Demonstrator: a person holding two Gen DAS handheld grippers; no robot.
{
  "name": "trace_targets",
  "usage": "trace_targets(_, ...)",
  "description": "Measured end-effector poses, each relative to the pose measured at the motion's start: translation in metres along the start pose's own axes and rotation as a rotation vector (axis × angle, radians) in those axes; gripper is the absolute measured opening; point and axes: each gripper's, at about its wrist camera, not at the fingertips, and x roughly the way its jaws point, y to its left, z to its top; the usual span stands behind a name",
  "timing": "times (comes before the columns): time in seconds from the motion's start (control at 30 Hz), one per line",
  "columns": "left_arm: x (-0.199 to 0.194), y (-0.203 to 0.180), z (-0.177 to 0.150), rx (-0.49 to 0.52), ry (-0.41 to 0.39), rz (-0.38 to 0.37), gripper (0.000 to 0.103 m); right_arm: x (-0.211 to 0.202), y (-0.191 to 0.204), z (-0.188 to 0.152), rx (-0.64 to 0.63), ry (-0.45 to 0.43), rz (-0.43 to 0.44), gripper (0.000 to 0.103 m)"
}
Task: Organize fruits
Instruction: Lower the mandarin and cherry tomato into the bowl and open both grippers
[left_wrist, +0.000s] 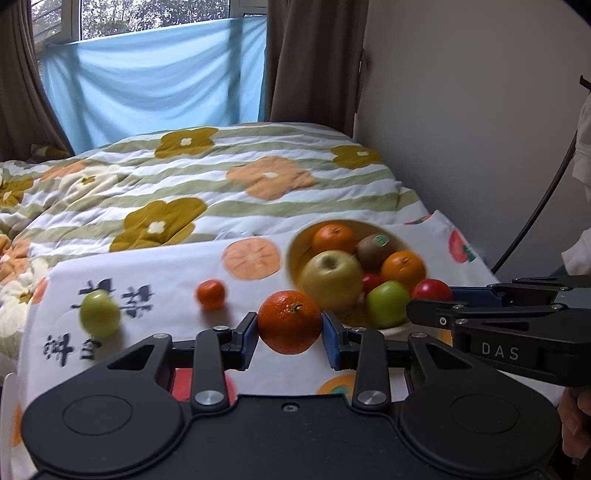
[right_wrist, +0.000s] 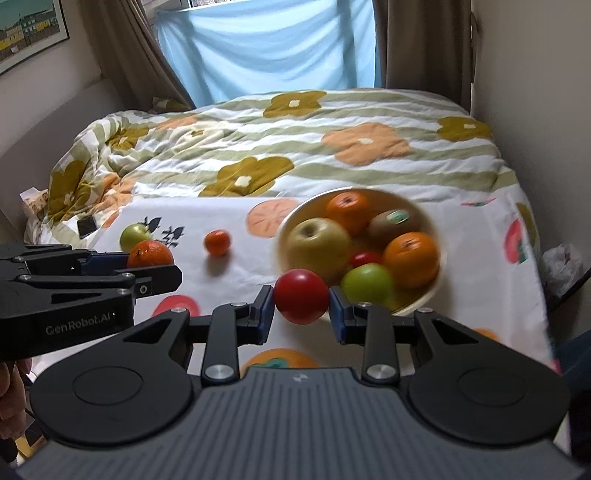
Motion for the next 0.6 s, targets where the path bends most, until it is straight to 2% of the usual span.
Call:
trace_targets(0.27, 0.027, -0.043, 0.023, -0.009, -0.02, 0.011, 0.04, 0.003, -0.063, 0.014, 0.013, -0.013, 0.004, 0.047)
trace_targets(0.6, 0.084, -0.067, 0.055, 0.044, -0.001, -0.009, 0.04, 0.021, -0.107, 0.029, 0.046, -0.012, -0.029, 0.047)
